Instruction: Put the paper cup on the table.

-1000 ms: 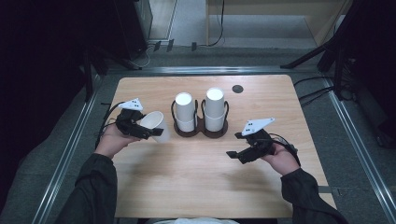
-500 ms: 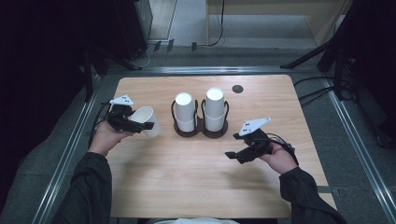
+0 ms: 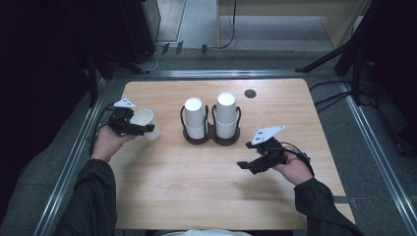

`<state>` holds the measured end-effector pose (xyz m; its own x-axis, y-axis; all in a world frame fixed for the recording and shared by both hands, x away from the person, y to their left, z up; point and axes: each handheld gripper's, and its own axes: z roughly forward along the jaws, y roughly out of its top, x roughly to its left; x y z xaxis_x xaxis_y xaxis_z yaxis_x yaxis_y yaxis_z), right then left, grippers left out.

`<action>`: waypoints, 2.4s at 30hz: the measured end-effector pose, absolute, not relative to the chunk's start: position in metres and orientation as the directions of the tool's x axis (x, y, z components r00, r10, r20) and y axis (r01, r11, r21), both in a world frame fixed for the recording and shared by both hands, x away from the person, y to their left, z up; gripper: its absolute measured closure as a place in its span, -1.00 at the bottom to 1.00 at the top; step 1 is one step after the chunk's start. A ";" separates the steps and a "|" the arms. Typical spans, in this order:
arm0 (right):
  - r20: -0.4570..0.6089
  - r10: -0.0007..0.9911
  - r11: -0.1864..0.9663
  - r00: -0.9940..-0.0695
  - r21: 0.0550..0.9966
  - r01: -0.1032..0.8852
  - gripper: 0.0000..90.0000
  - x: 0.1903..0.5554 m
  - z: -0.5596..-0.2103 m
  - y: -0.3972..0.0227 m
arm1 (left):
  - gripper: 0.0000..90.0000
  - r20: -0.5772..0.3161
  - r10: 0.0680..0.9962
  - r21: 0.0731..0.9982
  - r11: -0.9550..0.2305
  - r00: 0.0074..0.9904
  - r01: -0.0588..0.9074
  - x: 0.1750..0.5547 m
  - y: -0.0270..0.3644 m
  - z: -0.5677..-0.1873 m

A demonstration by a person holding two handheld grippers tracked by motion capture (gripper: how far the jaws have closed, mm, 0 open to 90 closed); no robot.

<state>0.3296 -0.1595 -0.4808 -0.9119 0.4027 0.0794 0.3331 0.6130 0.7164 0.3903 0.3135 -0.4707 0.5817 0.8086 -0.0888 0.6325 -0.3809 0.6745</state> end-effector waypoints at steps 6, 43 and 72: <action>0.079 0.409 0.615 -0.909 0.711 0.339 -0.53 0.326 -0.483 -0.161 | -0.50 -0.099 0.833 0.662 -0.353 0.544 0.661 0.399 0.321 -0.478; 0.080 0.417 0.619 -0.906 0.705 0.347 -0.53 0.324 -0.485 -0.164 | -0.78 -0.084 0.861 0.619 -0.349 0.501 0.703 0.408 0.322 -0.492; 0.070 0.413 0.631 -0.908 0.697 0.340 -0.53 0.324 -0.484 -0.164 | -0.96 -0.201 0.854 0.650 -0.250 0.480 0.717 0.402 0.327 -0.468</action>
<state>0.3238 -0.1644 -0.4844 -0.9081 0.4128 0.0698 0.3404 0.6308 0.6973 0.4021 0.3269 -0.4677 0.4800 0.8538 -0.2014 0.7175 -0.2500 0.6502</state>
